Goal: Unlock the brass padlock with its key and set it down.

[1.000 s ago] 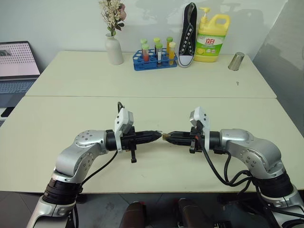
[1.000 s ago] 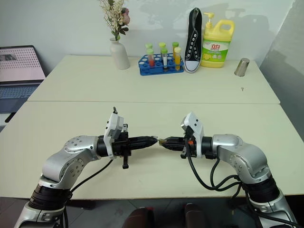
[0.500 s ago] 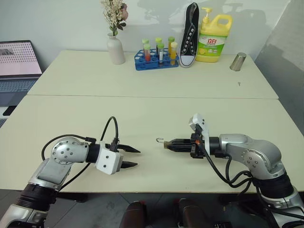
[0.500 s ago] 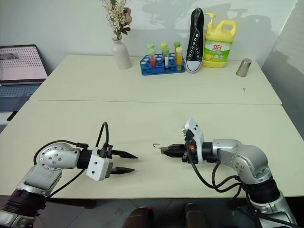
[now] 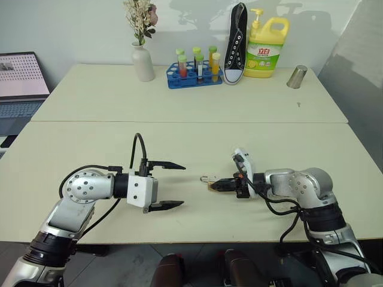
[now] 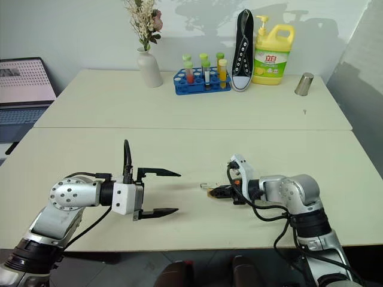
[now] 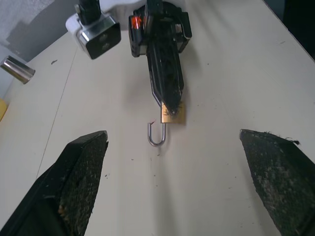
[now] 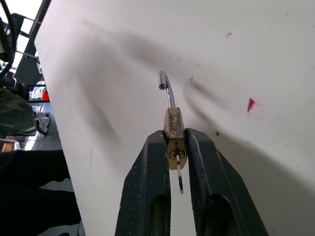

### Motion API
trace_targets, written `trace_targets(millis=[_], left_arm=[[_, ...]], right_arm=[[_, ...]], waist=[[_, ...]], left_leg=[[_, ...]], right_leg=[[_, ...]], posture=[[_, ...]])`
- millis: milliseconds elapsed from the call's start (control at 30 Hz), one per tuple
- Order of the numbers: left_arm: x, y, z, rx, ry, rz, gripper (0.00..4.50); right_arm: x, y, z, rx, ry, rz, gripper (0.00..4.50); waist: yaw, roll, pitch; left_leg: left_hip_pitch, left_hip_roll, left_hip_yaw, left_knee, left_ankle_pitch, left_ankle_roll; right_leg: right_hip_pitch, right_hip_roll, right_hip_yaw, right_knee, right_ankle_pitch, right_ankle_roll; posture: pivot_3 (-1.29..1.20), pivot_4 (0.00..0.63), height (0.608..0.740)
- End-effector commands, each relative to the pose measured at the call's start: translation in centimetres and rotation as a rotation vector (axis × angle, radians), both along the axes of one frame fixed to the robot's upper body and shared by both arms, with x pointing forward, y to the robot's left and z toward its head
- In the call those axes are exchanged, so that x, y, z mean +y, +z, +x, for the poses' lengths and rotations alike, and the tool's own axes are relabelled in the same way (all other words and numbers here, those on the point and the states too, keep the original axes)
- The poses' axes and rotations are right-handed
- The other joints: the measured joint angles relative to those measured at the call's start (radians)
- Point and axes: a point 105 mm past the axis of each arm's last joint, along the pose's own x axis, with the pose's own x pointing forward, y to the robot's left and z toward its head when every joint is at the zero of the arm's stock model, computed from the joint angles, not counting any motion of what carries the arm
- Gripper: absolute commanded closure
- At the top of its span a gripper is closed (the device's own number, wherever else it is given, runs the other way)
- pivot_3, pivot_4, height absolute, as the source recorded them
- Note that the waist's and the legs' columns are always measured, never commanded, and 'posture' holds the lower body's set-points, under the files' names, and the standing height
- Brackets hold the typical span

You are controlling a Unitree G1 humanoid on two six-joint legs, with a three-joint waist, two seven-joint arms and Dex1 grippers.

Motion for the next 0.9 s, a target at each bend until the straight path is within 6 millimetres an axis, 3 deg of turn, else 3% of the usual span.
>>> trace_targets(millis=[33,333,600,900], left_arm=[[-0.5,0.8,-0.3,-0.015,-0.01,-0.019,0.0],[-0.8,0.1,-0.8,0.205,0.035,-0.028,0.0],[-0.9,-0.5,-0.3,0.283,0.126,0.007,0.0],[-0.8,-0.1,-0.5,0.363,0.083,-0.01,0.0]], right_arm=[[-0.2,0.6,0.5,-0.041,0.003,-0.023,3.32],[-2.9,1.6,-1.0,-0.223,0.084,-0.12,0.1],[-5.3,4.1,-3.3,-0.522,0.163,-0.208,0.04],[-6.5,5.5,-5.1,-0.645,0.222,-0.248,0.04]], waist=[[0.0,0.0,0.0],[0.003,0.0,0.0],[0.0,0.0,0.0],[0.003,0.0,0.001]], left_leg=[[0.0,0.0,0.0,0.0,0.0,0.0],[0.0,-0.001,0.0,0.001,0.0,0.0],[0.0,-0.001,-0.001,0.0,0.0,0.0],[0.001,0.0,0.0,0.0,0.0,0.0]], right_leg=[[0.0,0.0,0.0,0.0,0.0,0.0],[0.001,0.0,-0.001,0.0,0.0,0.001],[0.0,0.001,0.0,-0.001,-0.001,0.002],[0.001,0.004,0.0,-0.001,-0.001,0.002]], posture=[[0.0,0.15,0.74],[0.0,0.15,0.74],[0.0,0.15,0.74],[0.0,0.15,0.74]])
